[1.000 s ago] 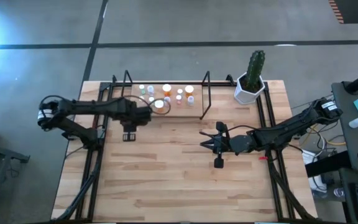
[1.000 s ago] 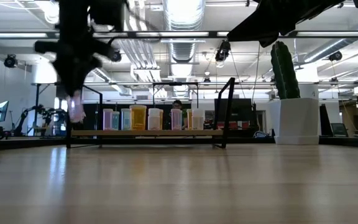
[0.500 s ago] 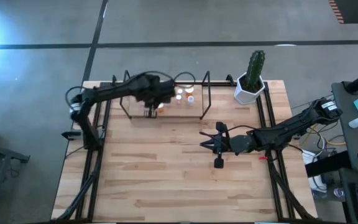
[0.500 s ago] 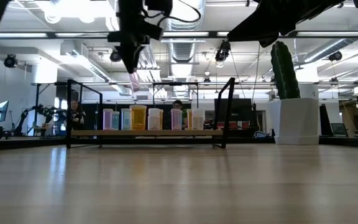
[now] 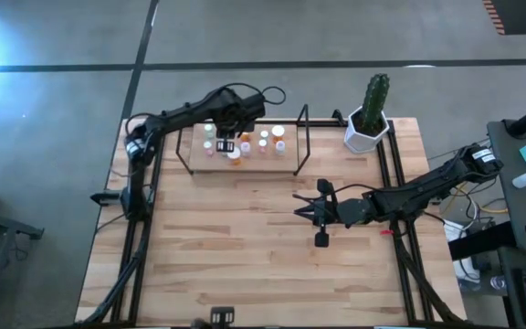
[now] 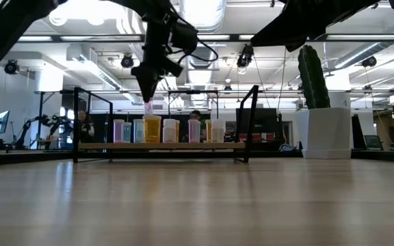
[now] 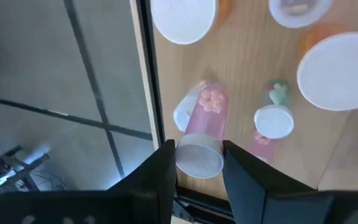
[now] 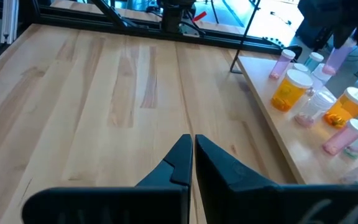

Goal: Pick and place medicine bottles onto shelf by color
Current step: Put the pink pill bottle on the shelf

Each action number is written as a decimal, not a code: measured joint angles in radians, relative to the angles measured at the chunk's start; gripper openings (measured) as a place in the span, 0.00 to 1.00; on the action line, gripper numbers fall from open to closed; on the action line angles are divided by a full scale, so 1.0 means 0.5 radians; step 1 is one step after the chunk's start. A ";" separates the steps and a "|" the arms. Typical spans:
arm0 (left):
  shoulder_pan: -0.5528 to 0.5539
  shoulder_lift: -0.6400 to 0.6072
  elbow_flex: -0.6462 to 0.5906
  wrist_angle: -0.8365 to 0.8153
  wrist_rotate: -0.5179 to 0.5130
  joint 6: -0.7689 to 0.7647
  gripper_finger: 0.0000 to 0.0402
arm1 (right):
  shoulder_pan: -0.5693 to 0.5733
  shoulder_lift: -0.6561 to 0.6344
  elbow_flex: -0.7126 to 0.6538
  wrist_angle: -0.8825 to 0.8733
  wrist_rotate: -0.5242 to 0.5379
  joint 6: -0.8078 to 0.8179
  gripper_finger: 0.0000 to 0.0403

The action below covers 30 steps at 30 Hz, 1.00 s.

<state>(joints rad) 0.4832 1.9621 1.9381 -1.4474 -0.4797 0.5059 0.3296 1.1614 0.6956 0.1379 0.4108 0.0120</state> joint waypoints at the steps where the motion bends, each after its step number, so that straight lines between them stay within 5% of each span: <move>1: 0.012 0.016 0.000 0.004 0.001 0.005 0.23 | 0.000 0.000 0.000 0.001 0.000 -0.009 0.02; 30: 0.057 0.065 -0.224 0.341 0.203 0.154 0.23 | 0.000 0.000 -0.001 0.003 0.000 -0.047 0.02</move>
<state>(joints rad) 0.5117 1.9945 1.8263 -1.2770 -0.3780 0.5827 0.3294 1.1614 0.6953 0.1395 0.4107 -0.0116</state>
